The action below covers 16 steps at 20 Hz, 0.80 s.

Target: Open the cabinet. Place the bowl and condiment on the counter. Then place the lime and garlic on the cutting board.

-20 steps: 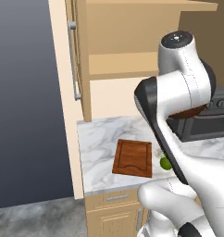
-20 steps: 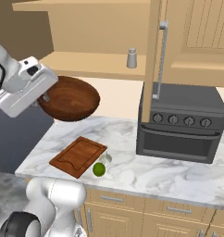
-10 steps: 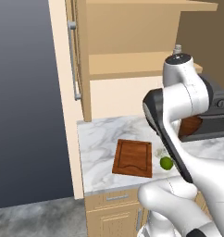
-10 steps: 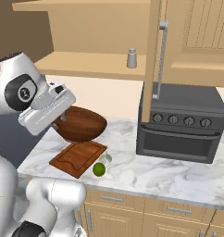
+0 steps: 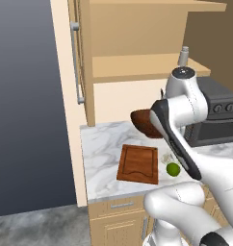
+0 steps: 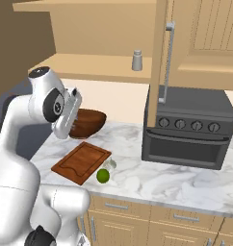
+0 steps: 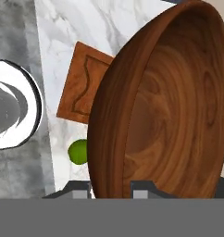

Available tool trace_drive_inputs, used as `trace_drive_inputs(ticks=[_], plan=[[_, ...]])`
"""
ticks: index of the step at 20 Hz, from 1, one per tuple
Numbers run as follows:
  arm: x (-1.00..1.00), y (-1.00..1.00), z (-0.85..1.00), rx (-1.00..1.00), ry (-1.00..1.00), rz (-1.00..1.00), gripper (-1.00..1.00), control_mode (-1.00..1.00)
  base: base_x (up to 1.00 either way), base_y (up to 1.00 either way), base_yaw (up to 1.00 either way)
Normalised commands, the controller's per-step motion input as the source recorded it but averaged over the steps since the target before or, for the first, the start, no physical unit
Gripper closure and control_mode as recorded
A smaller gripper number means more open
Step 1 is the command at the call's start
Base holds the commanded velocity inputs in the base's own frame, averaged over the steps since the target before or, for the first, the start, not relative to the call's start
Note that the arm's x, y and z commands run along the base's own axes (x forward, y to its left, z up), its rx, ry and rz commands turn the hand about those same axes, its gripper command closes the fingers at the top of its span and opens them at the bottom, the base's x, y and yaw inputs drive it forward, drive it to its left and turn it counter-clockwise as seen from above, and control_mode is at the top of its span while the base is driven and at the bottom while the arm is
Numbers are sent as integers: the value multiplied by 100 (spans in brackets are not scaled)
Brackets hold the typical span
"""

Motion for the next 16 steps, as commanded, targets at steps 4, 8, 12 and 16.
trace_drive_inputs(ticks=[4,8,12,16], plan=[[85,-19,-40,0,0,42,100,-100,0,0,0],[89,-28,-35,0,0,35,100,-100,0,0,0],[92,-20,-42,0,0,27,100,-100,0,0,0],[87,-2,-39,0,0,18,100,-100,0,0,0]])
